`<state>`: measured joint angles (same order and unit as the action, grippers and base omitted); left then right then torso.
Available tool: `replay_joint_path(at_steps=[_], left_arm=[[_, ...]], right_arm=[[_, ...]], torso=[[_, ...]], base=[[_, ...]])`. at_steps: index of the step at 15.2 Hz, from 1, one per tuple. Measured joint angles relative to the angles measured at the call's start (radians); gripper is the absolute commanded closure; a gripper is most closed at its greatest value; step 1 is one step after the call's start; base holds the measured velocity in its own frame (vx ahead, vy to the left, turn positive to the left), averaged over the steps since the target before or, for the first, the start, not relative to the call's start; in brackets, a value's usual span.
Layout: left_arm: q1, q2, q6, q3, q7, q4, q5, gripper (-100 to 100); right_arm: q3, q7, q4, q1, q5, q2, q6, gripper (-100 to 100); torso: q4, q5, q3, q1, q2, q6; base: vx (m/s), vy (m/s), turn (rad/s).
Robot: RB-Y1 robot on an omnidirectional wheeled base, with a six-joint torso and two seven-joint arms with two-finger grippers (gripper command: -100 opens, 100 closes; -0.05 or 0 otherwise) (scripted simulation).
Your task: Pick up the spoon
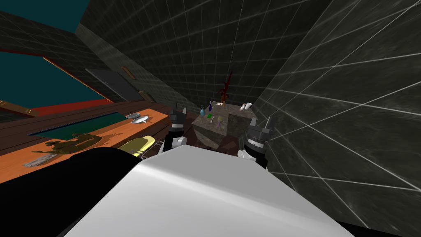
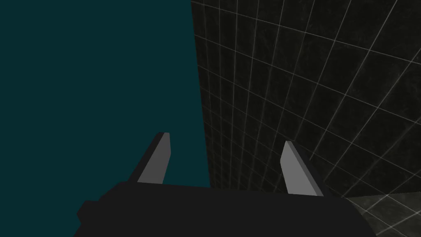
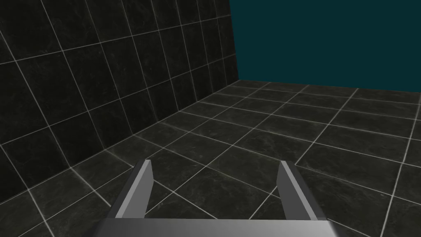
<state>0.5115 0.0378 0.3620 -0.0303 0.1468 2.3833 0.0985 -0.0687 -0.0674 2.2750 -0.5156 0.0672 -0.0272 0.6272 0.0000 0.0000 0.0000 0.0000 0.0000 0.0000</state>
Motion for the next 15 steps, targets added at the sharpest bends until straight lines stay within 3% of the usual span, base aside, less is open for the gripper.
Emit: replay_joint_path(at_steps=[7,15], left_arm=[[-0.092,0.11,-0.05,0.009,-0.032,-0.032,0.037,-100],[-0.241,0.247,-0.176,0.038,-0.075,-0.104,0.091,-100]], right_arm=[[0.0,0.0,0.0,0.0,0.0,0.0,0.0,0],[0.0,0.0,0.0,0.0,0.0,0.0,0.0,0]], torso=[[-0.001,0.001,-0.001,0.004,-0.002,0.0],[0.0,0.001,-0.001,0.003,-0.002,0.0]], base=[[0.026,0.045,-0.08],[0.013,0.036,-0.128]])
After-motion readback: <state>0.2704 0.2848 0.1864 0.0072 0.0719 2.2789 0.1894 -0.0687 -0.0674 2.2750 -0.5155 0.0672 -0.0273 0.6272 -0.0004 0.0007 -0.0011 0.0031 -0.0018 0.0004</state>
